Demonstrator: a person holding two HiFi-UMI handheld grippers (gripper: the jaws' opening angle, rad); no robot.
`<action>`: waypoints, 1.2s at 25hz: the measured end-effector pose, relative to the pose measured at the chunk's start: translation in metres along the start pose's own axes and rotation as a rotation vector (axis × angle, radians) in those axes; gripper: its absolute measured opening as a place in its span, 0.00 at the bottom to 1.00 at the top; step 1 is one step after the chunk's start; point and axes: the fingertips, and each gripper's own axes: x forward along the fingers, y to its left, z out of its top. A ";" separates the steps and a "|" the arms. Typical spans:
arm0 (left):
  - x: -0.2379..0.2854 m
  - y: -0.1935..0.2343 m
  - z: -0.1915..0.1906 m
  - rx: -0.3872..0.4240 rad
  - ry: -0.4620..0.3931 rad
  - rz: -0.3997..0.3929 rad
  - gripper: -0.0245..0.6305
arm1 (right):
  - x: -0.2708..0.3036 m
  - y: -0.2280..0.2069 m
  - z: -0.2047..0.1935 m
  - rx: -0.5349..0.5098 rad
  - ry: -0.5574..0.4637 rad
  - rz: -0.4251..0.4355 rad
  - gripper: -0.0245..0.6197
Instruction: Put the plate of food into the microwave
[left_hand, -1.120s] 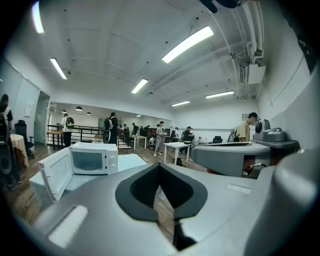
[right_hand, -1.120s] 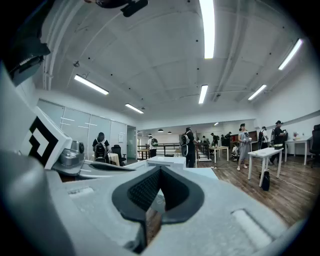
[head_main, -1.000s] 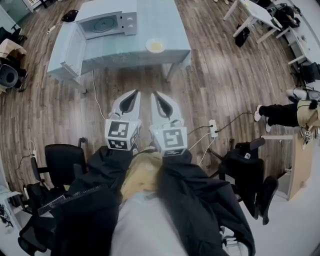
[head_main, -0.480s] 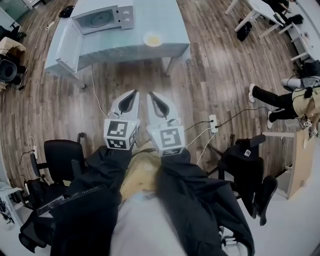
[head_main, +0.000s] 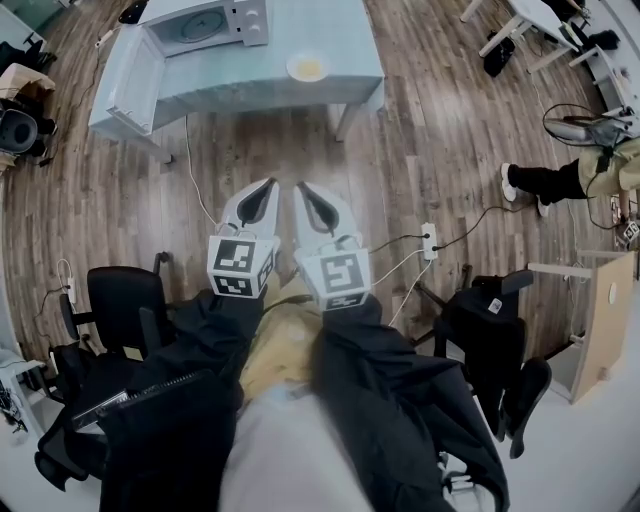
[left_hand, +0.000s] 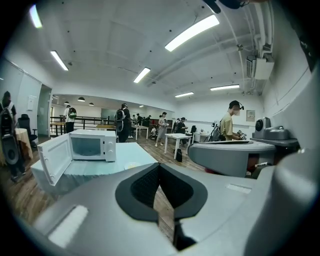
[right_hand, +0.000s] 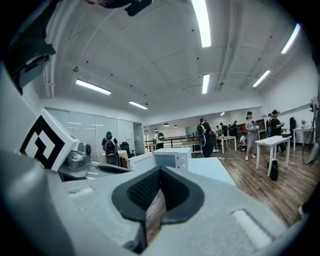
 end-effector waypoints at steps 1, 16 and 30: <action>0.000 0.001 -0.002 -0.003 0.005 0.005 0.03 | 0.001 0.000 -0.002 0.006 0.005 0.004 0.03; 0.065 0.012 0.016 -0.014 -0.010 -0.064 0.03 | 0.042 -0.041 0.003 -0.011 0.024 -0.039 0.03; 0.133 0.079 0.048 -0.029 -0.012 -0.085 0.03 | 0.136 -0.071 0.024 -0.001 0.018 -0.056 0.03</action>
